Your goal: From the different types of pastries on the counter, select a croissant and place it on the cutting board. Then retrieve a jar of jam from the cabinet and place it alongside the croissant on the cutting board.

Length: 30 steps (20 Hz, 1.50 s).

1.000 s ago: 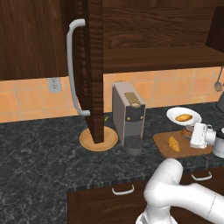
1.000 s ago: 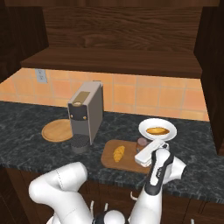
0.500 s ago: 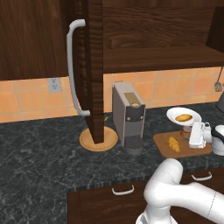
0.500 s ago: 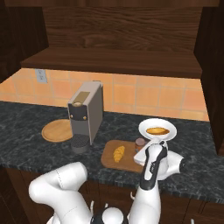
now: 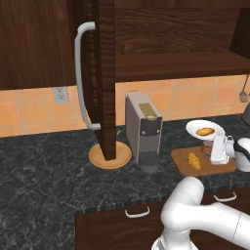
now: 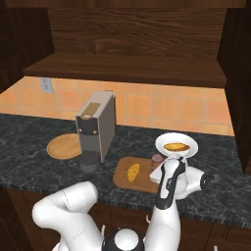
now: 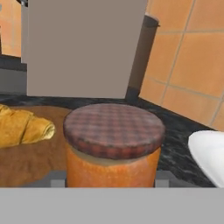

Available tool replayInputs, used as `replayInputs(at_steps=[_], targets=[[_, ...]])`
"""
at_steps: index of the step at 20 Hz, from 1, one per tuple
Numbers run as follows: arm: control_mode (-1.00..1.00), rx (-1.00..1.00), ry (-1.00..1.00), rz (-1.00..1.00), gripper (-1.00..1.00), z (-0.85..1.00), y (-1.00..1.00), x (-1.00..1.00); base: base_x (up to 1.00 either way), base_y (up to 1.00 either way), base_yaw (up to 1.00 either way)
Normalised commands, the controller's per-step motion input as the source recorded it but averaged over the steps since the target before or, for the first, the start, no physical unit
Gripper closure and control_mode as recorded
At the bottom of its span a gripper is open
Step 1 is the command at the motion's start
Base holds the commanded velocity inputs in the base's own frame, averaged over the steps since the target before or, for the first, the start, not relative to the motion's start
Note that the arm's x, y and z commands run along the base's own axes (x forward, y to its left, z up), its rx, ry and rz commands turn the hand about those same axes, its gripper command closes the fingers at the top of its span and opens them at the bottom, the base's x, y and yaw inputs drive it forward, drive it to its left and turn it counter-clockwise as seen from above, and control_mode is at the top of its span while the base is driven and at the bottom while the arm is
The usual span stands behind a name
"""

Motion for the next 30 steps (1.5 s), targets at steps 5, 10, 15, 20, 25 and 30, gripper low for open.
replayInputs(at_steps=[5, 10, 15, 20, 25, 30], targets=[[-1.0, -0.01, 0.0, 0.0, -1.0, 0.0, 0.0, 0.0, 0.0, 0.0, 0.0], [-1.0, 0.0, -0.04, 0.0, -1.0, 0.0, -0.3, -0.02, 0.0, 0.0, 0.0], [-1.0, 0.0, -0.07, 0.02, -1.0, -0.05, -0.28, -0.16, 0.0, 0.0, 0.0], [-1.0, -0.14, 0.0, 0.0, -1.0, -0.02, -0.76, -0.02, 0.0, 0.0, 0.0], [-1.0, -0.19, 0.0, 0.0, -1.0, -0.03, -1.0, 0.01, 0.0, 0.0, 0.0], [-1.0, 0.0, 0.01, -0.19, -1.0, -0.39, -1.0, -0.31, 0.0, 0.0, 0.0]])
